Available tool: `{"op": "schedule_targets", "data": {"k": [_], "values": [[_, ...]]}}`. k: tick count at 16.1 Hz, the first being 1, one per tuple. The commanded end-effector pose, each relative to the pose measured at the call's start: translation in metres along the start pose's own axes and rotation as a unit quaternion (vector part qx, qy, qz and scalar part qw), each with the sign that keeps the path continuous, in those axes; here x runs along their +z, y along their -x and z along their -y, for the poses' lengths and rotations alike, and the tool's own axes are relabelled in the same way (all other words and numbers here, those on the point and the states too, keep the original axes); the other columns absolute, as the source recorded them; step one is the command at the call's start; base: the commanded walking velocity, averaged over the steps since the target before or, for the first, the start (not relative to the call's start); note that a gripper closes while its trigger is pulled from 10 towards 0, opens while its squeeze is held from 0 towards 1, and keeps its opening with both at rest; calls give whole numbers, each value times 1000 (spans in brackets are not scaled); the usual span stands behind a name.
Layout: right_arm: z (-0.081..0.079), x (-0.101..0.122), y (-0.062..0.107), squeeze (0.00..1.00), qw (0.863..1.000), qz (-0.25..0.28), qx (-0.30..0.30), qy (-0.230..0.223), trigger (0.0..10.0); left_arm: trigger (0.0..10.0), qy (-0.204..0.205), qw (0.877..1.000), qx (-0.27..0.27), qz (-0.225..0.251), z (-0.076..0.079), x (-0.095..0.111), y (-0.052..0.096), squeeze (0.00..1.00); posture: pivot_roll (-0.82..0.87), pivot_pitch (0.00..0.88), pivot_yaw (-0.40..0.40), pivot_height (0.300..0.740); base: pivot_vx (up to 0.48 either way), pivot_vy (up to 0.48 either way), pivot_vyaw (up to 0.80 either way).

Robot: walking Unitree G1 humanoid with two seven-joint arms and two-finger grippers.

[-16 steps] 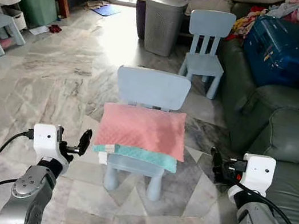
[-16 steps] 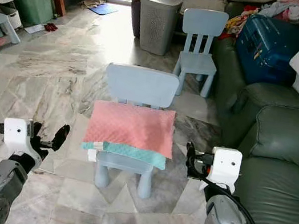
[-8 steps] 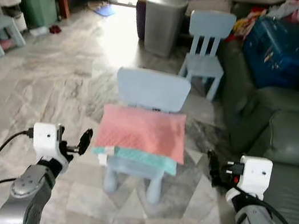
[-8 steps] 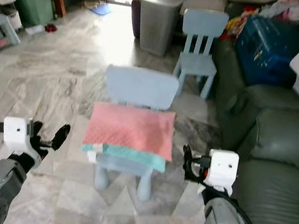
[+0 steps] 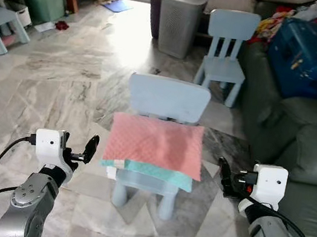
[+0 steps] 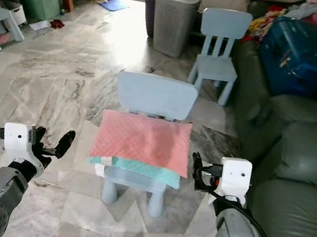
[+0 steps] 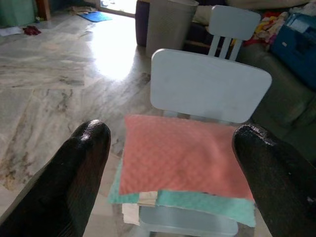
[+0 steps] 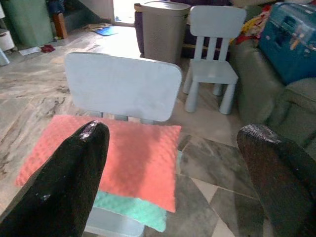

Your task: Move the pillow to the sofa

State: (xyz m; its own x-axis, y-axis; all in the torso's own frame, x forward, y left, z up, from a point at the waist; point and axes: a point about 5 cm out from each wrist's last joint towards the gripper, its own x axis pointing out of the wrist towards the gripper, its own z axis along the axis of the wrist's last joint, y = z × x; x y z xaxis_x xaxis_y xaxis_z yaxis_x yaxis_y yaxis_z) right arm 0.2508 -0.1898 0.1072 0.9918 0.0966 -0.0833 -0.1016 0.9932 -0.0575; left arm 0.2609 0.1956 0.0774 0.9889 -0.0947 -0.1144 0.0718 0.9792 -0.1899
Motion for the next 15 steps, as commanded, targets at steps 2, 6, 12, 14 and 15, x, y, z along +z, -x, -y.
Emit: {"op": "schedule_targets", "data": {"k": [2, 6, 12, 14, 15], "values": [[0, 3, 0, 0, 1000, 6, 2, 6, 10000, 10000, -4, 1000, -2, 0, -1, 1, 1, 0, -155, 30, 23, 740, 337, 0, 0], [0, 3, 0, 0, 1000, 7, 4, 7, 10000, 10000, -5, 1000, -2, -2, -1, 0, 2, 0, -155, 28, 23, 740, 338, 0, 0], [0, 3, 0, 0, 1000, 7, 5, 8, 10000, 10000, -5, 1000, -5, -4, 0, -2, 4, 0, -154, 32, 20, 740, 361, 0, 0], [0, 2, 0, 0, 1000, 7, 5, 7, 10000, 10000, -5, 1000, -5, -6, 0, -3, 5, 0, -154, 32, 20, 740, 386, 0, 0], [0, 3, 0, 0, 1000, 7, 5, 7, 10000, 10000, -1, 1000, -5, -5, 0, -3, 5, 0, -155, 32, 21, 740, 390, 0, 0]]}}
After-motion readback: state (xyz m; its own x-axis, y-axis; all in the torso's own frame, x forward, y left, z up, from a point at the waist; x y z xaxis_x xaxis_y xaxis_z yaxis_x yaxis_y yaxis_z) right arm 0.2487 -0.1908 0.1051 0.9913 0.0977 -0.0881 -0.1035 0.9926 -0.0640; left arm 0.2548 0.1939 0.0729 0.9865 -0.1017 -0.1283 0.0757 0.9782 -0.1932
